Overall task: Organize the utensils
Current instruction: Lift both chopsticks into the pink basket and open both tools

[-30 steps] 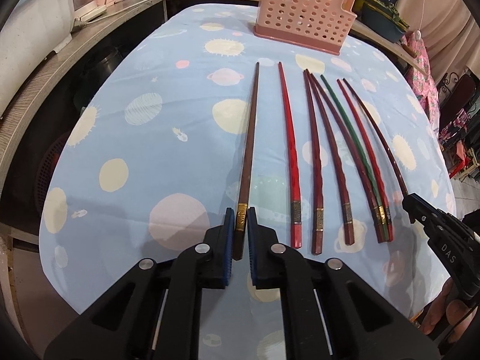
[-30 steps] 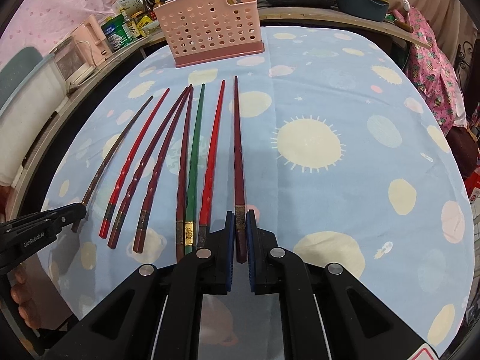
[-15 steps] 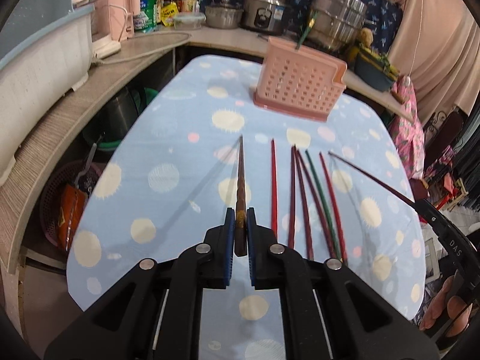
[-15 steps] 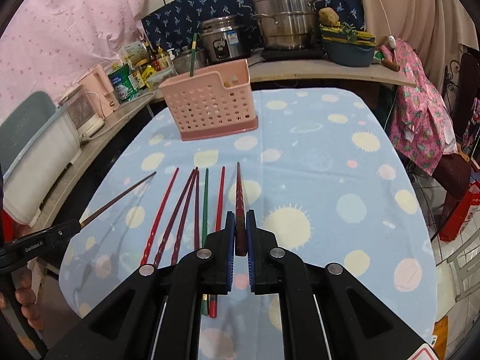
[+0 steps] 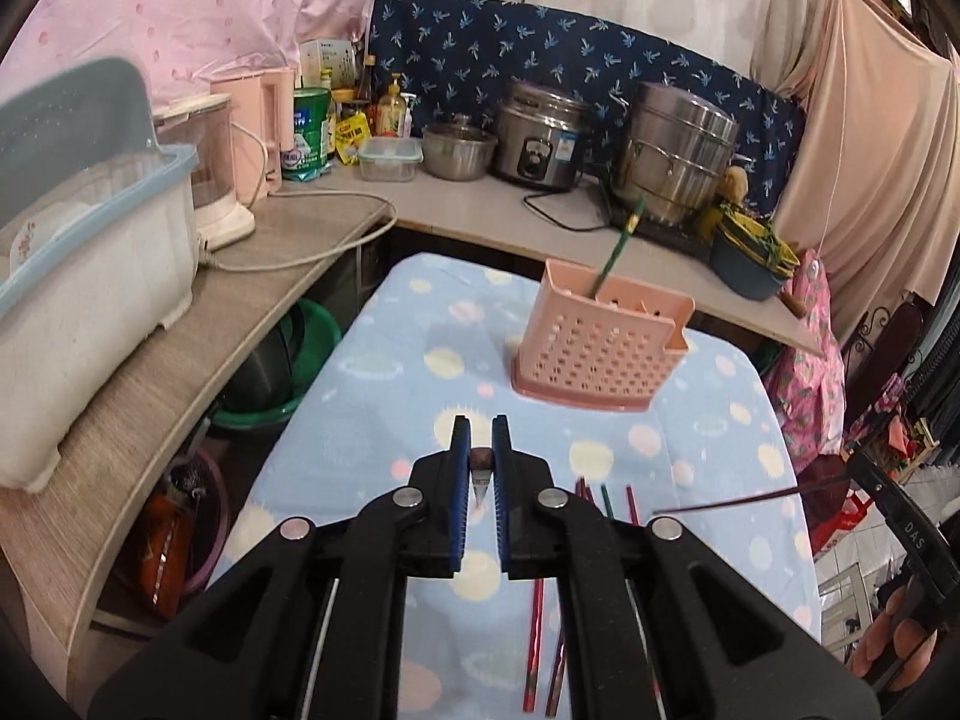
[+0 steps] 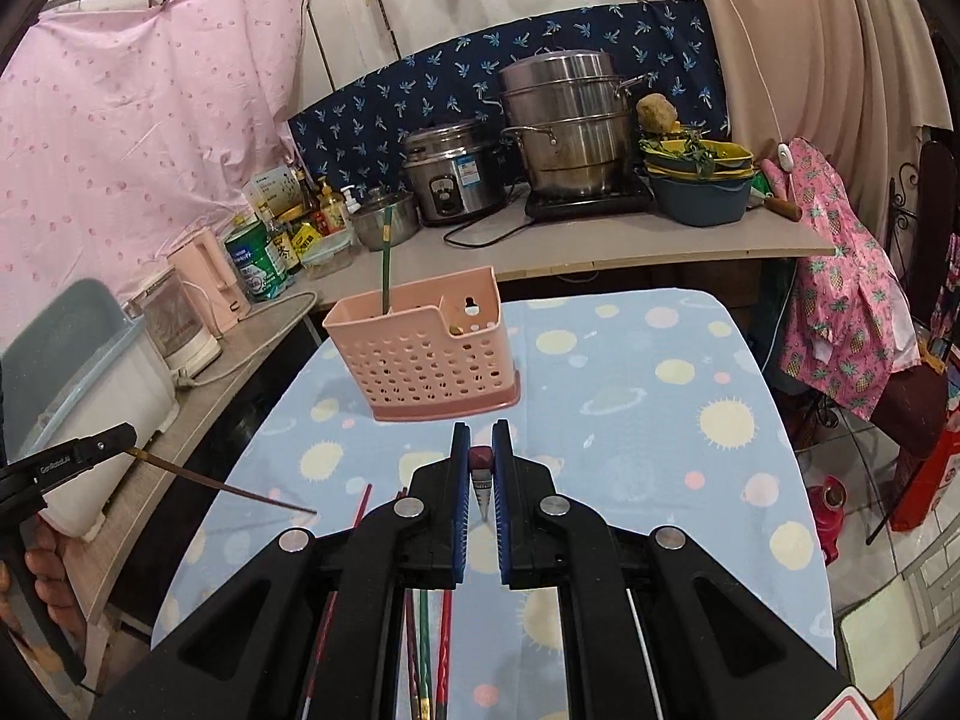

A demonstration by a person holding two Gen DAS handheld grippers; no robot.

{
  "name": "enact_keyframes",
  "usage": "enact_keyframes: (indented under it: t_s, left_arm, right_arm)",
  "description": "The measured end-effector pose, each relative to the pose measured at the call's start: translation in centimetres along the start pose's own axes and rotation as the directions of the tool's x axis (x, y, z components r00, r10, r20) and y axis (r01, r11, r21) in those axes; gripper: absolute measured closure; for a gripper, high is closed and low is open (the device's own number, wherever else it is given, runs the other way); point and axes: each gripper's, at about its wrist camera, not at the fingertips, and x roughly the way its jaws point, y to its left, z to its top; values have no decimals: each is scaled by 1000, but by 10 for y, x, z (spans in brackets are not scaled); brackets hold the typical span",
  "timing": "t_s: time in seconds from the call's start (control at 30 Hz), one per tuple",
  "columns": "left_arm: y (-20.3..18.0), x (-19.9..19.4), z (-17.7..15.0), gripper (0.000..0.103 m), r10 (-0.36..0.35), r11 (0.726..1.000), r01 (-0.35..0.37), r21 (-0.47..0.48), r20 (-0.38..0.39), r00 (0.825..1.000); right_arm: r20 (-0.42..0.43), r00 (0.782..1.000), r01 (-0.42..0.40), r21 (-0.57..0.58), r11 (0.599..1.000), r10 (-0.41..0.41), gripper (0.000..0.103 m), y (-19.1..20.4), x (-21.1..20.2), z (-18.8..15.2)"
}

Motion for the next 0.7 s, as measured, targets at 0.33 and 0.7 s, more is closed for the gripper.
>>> enact_keyframes:
  t_s: [0.33, 0.7]
  left_arm:
    - [-7, 21, 56, 96, -22, 1000, 23, -10, 42, 999]
    - [-43, 9, 155, 96, -86, 996, 90, -5, 230, 969]
  right_arm:
    - [44, 999, -31, 29, 999, 30, 96, -3, 19, 49]
    - [223, 967, -141, 53, 989, 125, 96, 18, 24, 152]
